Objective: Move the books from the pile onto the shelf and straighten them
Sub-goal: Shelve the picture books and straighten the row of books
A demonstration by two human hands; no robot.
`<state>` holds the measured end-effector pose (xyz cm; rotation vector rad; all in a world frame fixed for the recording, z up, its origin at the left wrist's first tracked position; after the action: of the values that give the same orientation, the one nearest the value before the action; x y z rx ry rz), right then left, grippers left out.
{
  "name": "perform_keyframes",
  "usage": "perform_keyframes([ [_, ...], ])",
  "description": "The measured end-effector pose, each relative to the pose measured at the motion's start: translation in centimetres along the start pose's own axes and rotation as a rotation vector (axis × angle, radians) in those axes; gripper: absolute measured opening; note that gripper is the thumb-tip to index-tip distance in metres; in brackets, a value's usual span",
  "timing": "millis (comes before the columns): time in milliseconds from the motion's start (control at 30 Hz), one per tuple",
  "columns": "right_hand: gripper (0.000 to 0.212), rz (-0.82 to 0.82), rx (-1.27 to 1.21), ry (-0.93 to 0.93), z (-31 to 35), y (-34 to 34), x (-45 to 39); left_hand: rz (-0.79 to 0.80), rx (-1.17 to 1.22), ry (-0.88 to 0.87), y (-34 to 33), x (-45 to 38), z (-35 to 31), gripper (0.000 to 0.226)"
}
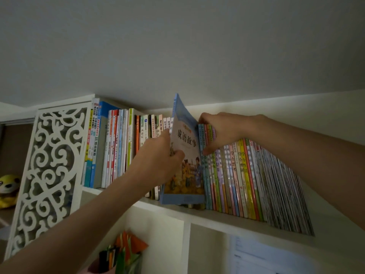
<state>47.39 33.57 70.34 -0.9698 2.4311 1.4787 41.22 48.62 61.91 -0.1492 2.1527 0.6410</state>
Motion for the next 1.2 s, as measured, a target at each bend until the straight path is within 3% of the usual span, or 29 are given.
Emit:
perform_keyframes([
  [400, 0.095, -0.028, 0.017, -0.006, 0.1, -0.1, -0.6, -0.273, -0.01, -0.058, -4.3, -0.8, 1.2, 0.016],
  [500, 0.109, -0.007, 0.037, -0.038, 0.0, -0.6, -0.7, -0.402, -0.226, -0.065, -6.7, -0.1, 3.0, 0.044],
  [600, 0.11, 0.022, -0.041, -0.008, 0.4, -0.5, -0.6, -0.339, -0.23, 0.013, -7.8, -0.3, 4.4, 0.065],
  [700, 0.085, 0.084, -0.108, 0.0, 0.6, 0.1, -0.2, -0.139, -0.176, -0.074, -7.6, -0.7, 5.3, 0.06],
  [800, 0.096, 0.069, -0.099, -0.063, 1.0, 0.5, 0.1, 0.03, -0.106, -0.116, -6.8, -0.1, 6.2, 0.071],
  [867, 0.099, 0.06, -0.052, -0.077, 1.5, 0.2, -0.2, -0.002, -0.087, -0.122, -6.3, 0.0, 6.5, 0.08],
  [1033, 0.073, 0.057, -0.025, -0.088, 1.5, 0.2, -1.5, -0.246, -0.121, -0.079, -6.6, -0.4, 5.6, 0.097],
  [1200, 0.086, -0.004, -0.017, -0.15, 1.4, 0.1, -1.5, -0.138, -0.164, -0.109, -7.6, 0.4, 6.4, 0.091],
])
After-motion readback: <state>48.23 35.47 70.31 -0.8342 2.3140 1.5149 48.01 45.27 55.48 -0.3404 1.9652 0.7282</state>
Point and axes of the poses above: each hand's wrist, its own x-axis away from the middle knuckle, its own y-axis out of the back of the hand, z = x × y, the point moved 7 cm from there along -x, towards the middle knuckle, and after that the axes turned 12 degrees about x, right-handed, at the moved point
